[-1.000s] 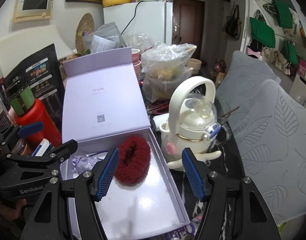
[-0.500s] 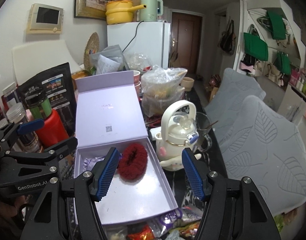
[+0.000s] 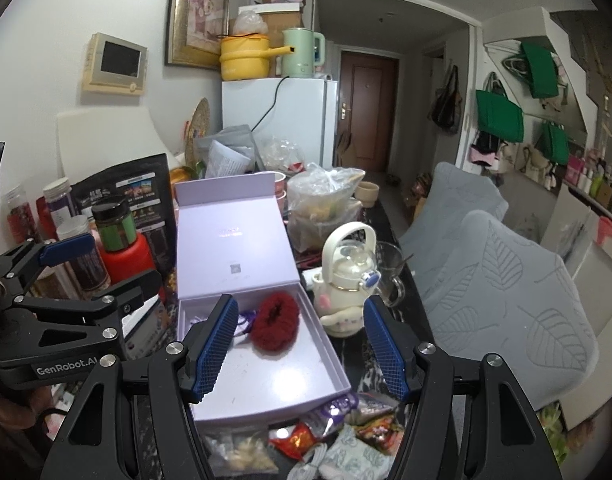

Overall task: Organize soft objects
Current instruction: 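Withdraw both grippers from the box back toward the table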

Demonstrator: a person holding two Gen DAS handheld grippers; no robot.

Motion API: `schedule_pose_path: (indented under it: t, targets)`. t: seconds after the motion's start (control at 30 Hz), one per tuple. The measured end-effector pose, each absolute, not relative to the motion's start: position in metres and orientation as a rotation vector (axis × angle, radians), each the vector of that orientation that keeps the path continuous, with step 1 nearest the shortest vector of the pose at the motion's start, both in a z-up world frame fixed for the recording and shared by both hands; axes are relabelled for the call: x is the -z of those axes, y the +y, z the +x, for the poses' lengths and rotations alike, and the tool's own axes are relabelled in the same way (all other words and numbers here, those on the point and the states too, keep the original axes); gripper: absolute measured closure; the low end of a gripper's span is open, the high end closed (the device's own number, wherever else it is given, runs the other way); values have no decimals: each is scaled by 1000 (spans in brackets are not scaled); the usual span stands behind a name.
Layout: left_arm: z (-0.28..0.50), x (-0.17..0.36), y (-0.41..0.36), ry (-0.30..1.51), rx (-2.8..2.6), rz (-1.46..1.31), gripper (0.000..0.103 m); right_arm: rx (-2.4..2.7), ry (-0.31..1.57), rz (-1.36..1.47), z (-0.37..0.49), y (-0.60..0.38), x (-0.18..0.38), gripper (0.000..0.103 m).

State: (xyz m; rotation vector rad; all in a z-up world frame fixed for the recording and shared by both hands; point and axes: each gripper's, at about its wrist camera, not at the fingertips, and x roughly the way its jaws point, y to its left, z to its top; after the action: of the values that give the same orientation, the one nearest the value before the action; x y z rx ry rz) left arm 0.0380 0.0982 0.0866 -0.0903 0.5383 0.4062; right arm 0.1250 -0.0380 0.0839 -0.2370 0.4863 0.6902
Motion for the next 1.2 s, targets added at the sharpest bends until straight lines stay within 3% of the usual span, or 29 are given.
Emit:
schedule_pose_path:
  t: [0.53, 1.2]
  targets:
    - [-19, -75, 62, 532, -355, -79, 7, -662, 473, -175, 67, -75, -70, 26]
    - [-46, -21, 32, 571, -256, -48, 7, -558, 540, -169, 37, -107, -13, 25]
